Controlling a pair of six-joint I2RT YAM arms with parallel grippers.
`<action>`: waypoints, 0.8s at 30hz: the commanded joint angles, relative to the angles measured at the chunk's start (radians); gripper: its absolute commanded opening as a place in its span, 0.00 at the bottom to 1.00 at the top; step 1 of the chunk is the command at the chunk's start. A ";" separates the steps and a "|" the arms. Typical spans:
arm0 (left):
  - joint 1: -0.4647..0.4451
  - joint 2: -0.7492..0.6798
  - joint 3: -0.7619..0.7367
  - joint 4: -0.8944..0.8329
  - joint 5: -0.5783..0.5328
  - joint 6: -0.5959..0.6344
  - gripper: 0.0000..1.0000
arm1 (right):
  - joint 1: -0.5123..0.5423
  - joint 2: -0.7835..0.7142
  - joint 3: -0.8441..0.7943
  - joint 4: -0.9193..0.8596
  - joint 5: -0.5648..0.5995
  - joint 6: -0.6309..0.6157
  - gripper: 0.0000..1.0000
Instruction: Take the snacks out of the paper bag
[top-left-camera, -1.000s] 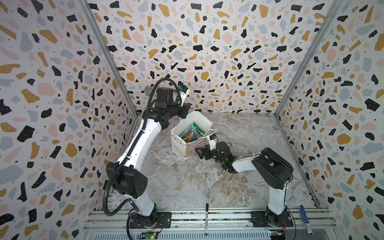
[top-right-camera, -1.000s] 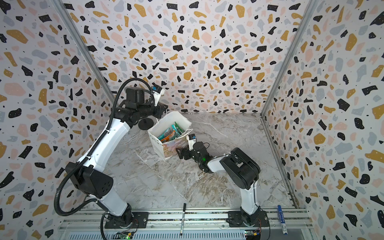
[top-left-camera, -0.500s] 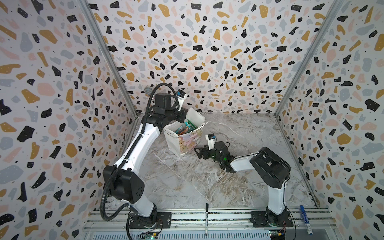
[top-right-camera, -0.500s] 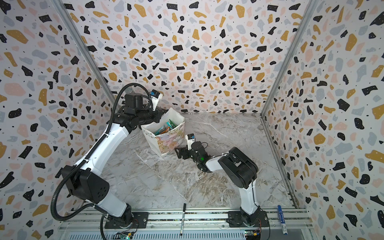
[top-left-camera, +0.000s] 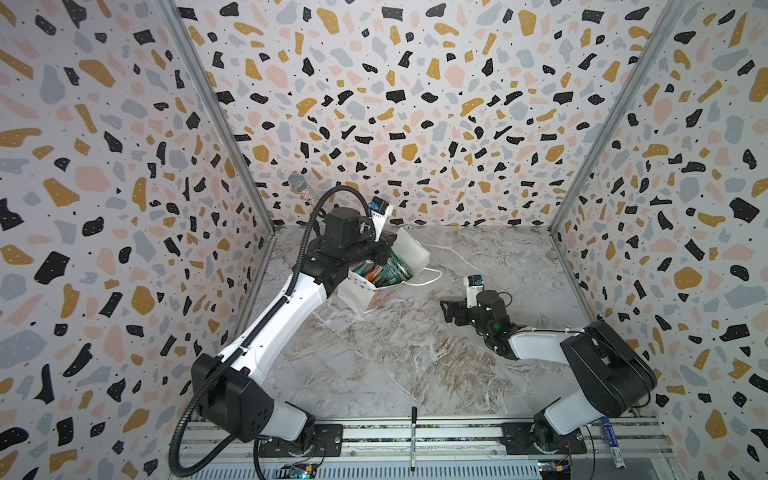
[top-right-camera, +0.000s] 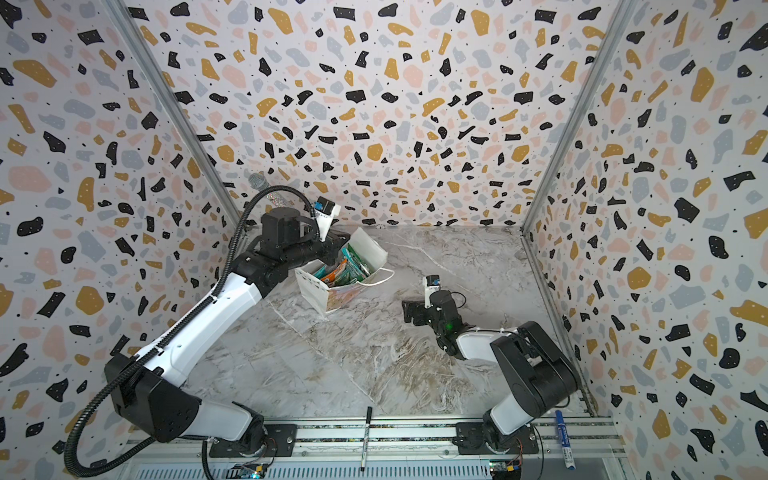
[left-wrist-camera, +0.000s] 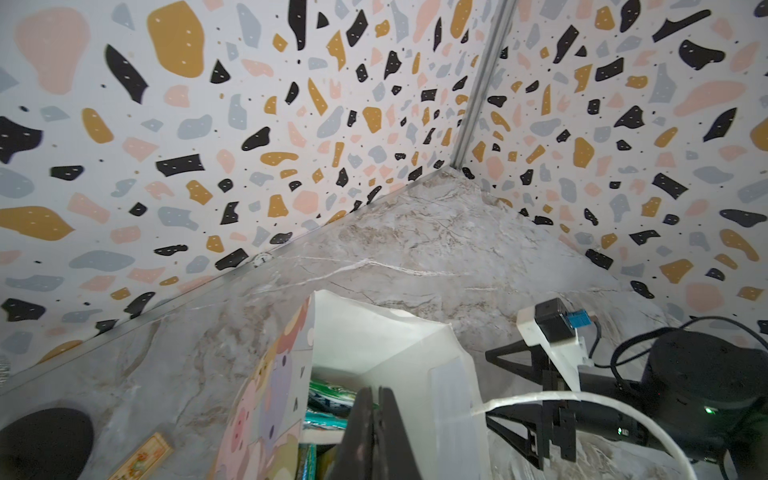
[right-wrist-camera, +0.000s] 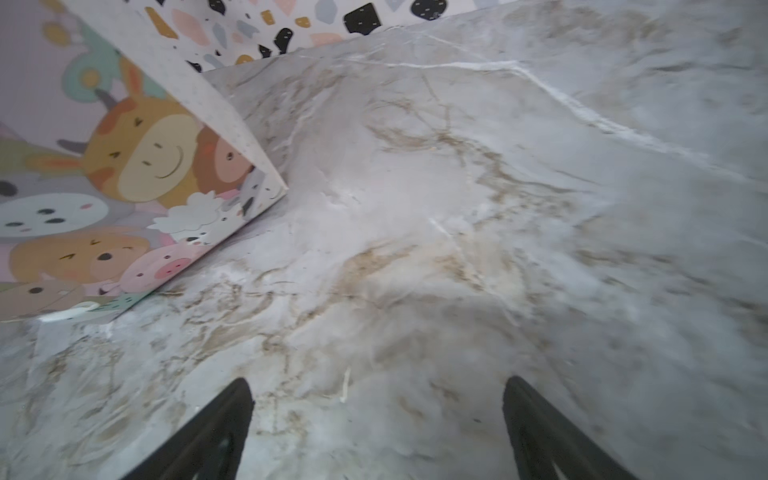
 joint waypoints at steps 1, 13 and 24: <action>-0.073 -0.038 -0.021 0.089 -0.052 -0.029 0.00 | -0.048 -0.099 -0.025 -0.096 0.036 -0.060 0.96; -0.214 -0.009 -0.019 0.060 -0.082 -0.014 0.00 | -0.133 -0.374 -0.031 -0.264 0.088 -0.090 0.96; -0.225 -0.008 -0.017 0.032 -0.011 0.000 0.00 | -0.121 -0.567 0.028 -0.315 -0.190 -0.154 0.94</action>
